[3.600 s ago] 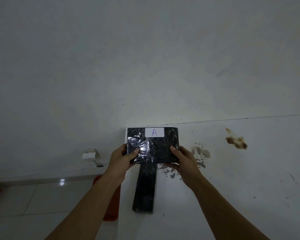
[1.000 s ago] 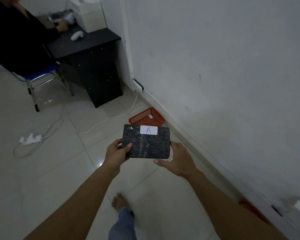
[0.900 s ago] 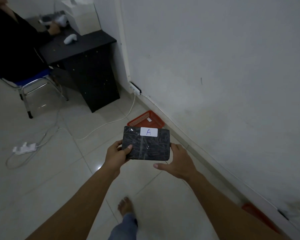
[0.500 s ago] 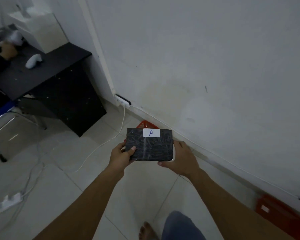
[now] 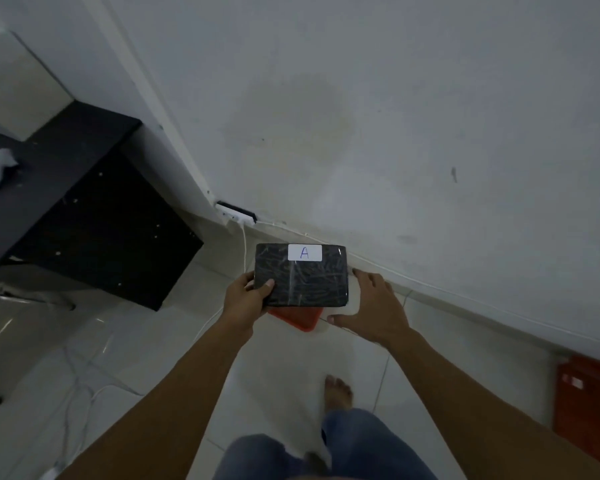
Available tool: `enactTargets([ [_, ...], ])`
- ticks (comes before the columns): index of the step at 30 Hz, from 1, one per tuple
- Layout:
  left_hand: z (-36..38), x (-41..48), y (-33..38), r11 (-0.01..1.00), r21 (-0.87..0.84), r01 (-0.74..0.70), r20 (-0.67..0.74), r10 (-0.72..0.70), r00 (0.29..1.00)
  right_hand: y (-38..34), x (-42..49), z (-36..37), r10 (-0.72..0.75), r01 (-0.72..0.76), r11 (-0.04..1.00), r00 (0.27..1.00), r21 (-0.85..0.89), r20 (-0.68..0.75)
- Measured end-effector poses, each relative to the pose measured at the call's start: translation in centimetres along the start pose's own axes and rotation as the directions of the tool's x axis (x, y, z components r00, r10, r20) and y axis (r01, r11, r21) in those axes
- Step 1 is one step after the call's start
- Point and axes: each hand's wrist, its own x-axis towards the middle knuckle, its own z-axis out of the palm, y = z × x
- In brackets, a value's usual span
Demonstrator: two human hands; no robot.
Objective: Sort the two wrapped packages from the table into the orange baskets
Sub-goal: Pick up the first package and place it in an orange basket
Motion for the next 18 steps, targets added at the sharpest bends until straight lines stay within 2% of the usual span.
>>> enactTargets([
  [8, -3.3, 8.6, 1.7, 0.994, 0.088, 0.058, 0.113, -0.068, 0.991, -4.9, 3.4, 3.9, 0.165, -0.162, 0.986, 0.983, 0.038, -0.083],
  [14, -6.6, 16.9, 1.0, 0.967, 0.250, 0.057, 0.253, -0.122, 0.960, -8.4, 6.4, 9.9, 0.318, -0.310, 0.948, 0.936, 0.073, -0.151],
  [18, -9.0, 22.5, -0.3, 0.937, 0.348, 0.038, 0.287, -0.145, 0.947, -9.6, 8.9, 14.4, 0.392, -0.379, 0.919, 0.909, 0.113, -0.139],
])
